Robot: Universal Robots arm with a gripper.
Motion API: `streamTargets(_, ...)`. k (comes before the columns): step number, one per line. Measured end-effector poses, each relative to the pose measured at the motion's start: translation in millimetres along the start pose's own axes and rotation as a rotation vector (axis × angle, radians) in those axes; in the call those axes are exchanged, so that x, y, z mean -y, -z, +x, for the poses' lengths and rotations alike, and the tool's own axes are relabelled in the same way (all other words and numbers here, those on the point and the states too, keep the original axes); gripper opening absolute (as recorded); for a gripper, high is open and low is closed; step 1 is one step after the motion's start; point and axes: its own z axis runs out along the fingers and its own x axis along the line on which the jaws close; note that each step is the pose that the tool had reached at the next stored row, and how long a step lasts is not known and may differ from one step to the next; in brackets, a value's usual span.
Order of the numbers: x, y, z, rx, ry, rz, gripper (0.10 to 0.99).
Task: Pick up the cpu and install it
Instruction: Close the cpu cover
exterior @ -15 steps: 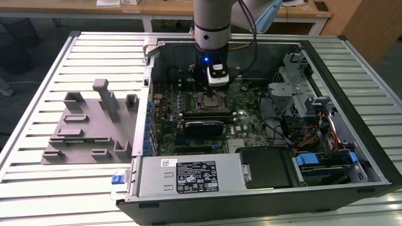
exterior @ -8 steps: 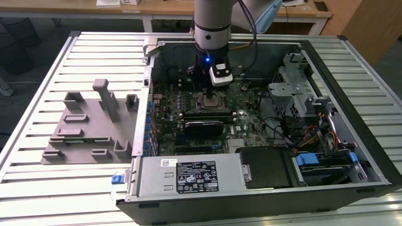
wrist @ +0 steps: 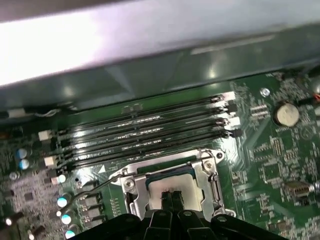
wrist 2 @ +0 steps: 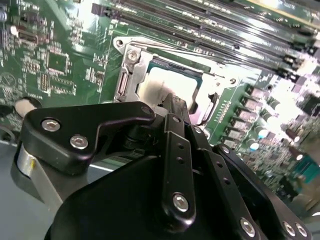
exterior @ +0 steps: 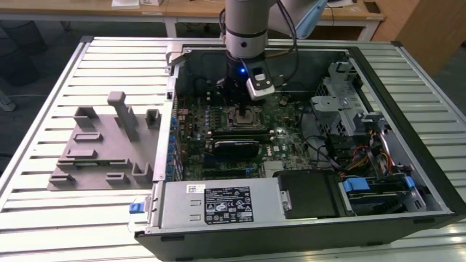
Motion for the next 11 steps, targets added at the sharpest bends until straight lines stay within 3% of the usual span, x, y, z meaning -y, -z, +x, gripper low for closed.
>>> streamTargets(6, 0.0, -0.7, 0.1, 0.0010, 0.093, 0.001, 0.106)
streamTargets(8, 0.4, -0.7, 1.9, 0.0023, 0.107, 0.006, 0.106)
streamTargets(11, 1.2, -0.7, 6.1, 0.0024, 0.109, 0.007, 0.106)
